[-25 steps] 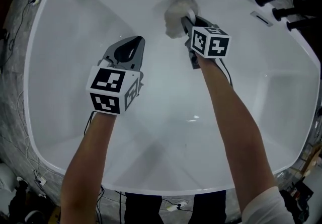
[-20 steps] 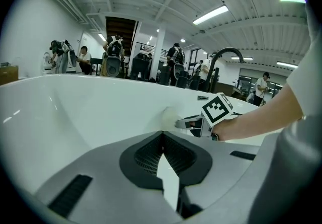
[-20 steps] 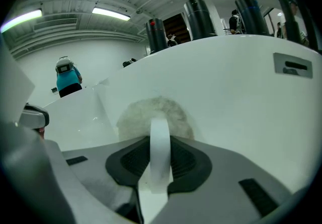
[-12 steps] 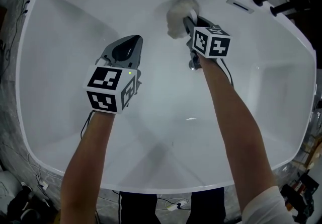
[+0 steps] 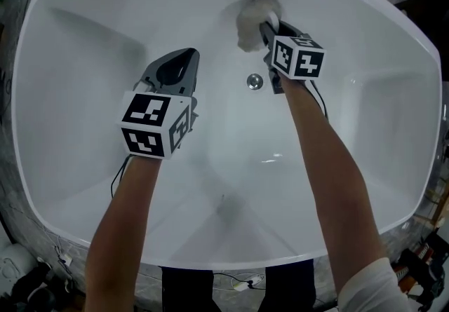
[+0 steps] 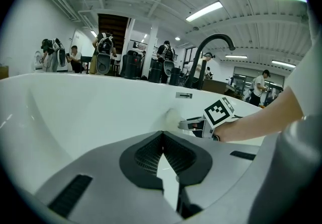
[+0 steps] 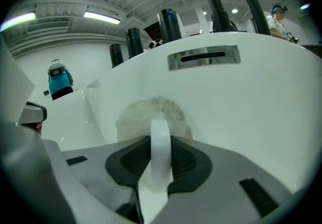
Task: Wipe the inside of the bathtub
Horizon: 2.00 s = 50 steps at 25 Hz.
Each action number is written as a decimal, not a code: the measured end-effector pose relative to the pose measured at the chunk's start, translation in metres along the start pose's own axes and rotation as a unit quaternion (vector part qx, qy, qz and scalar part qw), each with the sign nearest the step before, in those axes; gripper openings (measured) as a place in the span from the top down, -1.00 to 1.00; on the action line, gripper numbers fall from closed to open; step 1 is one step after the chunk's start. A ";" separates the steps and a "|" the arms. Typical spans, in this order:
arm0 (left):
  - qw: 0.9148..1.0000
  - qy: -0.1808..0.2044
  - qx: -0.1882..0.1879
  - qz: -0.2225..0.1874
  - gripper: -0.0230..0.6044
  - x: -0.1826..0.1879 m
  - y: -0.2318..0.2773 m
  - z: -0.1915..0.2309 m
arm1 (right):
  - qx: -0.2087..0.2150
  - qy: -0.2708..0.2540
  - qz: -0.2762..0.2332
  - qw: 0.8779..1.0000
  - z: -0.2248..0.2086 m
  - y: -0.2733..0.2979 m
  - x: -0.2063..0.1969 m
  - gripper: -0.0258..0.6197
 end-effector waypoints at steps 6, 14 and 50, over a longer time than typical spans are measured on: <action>1.000 0.008 -0.010 0.001 0.89 0.002 0.021 -0.043 | -0.015 0.003 0.000 1.000 -0.047 -0.024 -0.013 0.61; 1.000 0.015 -0.023 0.001 0.89 -0.005 0.033 -0.103 | -0.046 0.008 -0.005 0.999 -0.108 -0.075 -0.029 0.61; 0.994 0.023 -0.102 0.015 0.89 -0.025 0.164 -0.329 | -0.109 -0.016 0.006 0.994 -0.353 -0.208 -0.086 0.60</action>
Point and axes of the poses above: the fingertips, and each gripper's own axes: y forward along the fingers, z to its left, x out of its top, the point moved 3 cm from there along -y, backward along the fingers, and after that the axes turned 7 degrees about -y, right-handed, at the moved point
